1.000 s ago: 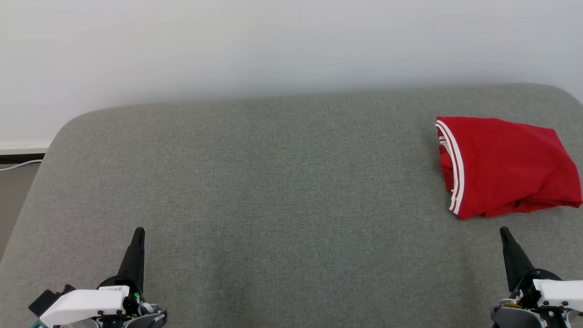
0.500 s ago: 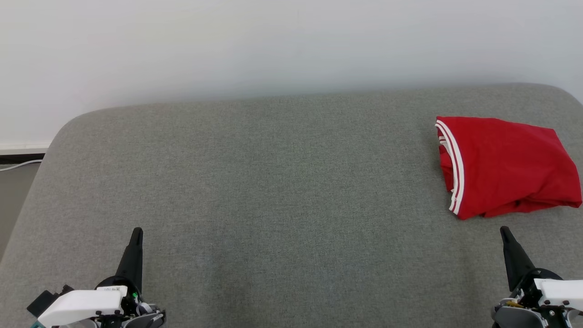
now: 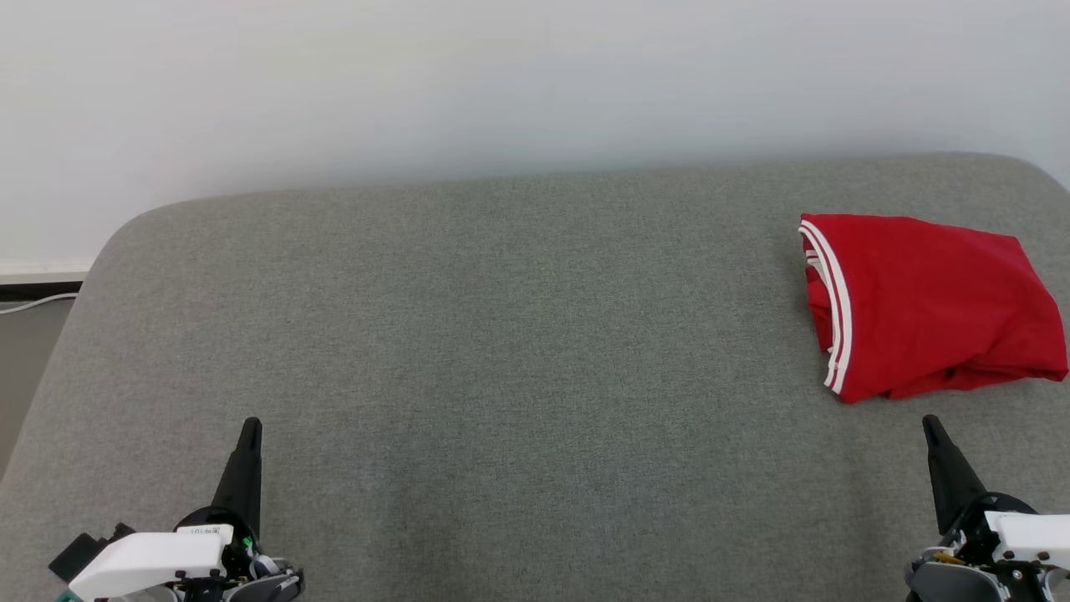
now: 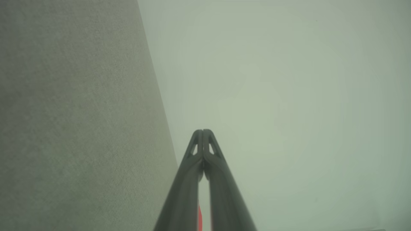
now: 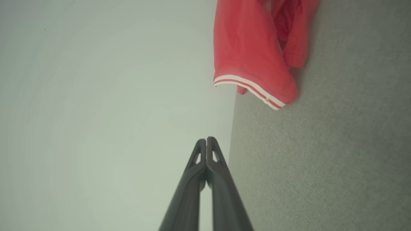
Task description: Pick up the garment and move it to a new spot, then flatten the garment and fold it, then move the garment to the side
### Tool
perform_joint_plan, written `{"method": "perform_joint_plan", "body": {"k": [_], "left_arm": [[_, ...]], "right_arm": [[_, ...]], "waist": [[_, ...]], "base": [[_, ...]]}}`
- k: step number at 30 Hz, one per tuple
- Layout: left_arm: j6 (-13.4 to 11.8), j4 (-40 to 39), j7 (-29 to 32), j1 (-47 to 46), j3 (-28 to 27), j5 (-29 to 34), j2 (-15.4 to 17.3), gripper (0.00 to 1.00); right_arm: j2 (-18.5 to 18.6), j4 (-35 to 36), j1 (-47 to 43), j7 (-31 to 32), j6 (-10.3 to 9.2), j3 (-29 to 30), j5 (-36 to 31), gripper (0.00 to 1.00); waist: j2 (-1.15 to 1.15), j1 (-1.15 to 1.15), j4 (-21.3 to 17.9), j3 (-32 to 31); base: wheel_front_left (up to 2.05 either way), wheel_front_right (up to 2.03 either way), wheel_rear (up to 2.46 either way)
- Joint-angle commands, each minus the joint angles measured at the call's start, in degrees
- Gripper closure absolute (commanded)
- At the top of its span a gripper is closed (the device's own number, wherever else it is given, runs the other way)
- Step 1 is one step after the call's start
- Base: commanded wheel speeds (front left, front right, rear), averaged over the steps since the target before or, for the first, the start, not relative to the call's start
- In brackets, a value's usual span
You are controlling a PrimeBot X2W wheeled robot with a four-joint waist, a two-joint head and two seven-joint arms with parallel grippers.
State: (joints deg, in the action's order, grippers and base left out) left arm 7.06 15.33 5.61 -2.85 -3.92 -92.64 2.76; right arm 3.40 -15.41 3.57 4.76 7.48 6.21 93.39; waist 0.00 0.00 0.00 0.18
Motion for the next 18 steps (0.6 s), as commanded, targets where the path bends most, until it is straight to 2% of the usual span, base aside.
{"method": "perform_joint_plan", "body": {"k": [1,18], "left_arm": [[0.4,-1.3,0.4,-3.3,-2.0,0.0,0.6,1.0],[0.4,-1.3,0.5,-3.3,-2.1,0.1,0.5,1.0]], "right_arm": [[0.5,1.5,2.5,0.6,0.01,-1.1,0.0,1.0],[0.3,1.4,2.5,0.8,0.01,-0.8,-0.3,1.0]], "waist": [[0.0,0.0,0.0,0.0],[0.0,0.0,0.0,0.0]], "base": [[0.0,0.0,0.0],[0.0,0.0,0.0]]}}
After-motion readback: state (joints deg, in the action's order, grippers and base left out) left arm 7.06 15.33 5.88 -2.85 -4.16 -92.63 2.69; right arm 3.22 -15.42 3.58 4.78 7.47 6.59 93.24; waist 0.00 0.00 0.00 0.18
